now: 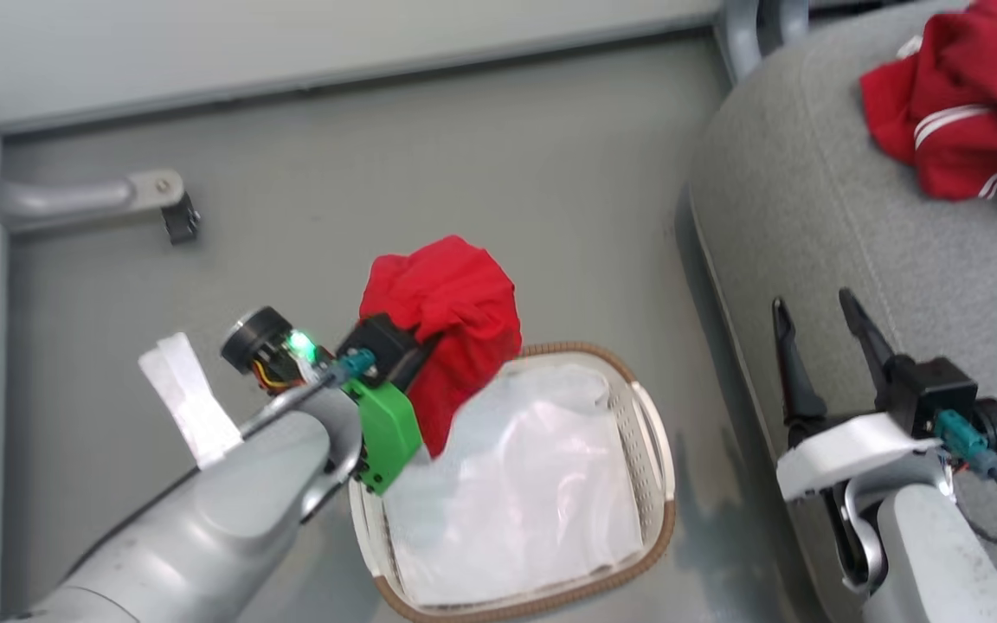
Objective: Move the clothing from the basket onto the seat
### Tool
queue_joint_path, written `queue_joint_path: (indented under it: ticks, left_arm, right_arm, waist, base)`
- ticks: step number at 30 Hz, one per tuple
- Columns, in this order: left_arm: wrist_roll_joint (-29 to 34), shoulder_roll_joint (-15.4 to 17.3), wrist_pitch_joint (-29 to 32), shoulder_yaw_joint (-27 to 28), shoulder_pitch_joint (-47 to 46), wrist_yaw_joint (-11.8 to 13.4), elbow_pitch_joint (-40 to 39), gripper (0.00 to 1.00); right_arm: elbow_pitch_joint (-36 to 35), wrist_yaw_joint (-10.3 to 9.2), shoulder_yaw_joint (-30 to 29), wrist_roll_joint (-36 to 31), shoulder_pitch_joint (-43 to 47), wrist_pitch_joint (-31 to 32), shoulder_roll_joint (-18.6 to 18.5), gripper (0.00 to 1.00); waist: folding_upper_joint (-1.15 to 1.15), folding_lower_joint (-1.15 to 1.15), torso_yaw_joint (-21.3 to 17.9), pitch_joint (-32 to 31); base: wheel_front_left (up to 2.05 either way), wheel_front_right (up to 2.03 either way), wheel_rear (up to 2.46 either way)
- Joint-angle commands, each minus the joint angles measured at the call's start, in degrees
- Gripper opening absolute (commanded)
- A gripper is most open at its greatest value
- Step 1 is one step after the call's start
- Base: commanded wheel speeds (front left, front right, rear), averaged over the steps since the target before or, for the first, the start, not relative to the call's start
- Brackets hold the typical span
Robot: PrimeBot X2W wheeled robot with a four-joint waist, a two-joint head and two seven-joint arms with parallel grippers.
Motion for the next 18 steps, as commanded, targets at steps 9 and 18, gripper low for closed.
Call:
queue_joint_path:
  ticks: [9, 18]
  left_arm:
    - [-1.3, 6.9, 4.9, 3.7, -8.0, 2.2, -11.8, 0.0]
    - [-2.4, 10.0, 8.7, 6.8, -13.1, 5.3, -20.5, 0.0]
  right_arm:
    - [1.3, -0.08, 1.1, -0.9, 4.0, -0.3, -0.2, 1.0]
    - [1.2, -0.08, 5.1, -0.8, 1.4, -0.3, -0.2, 1.0]
  waist:
    - [0.55, 0.0, 1.5, -14.3]
    - [0.55, 0.0, 0.3, -15.8]
  base:
    - [0.0, 0.0, 0.0]
    - [0.0, 0.0, 0.0]
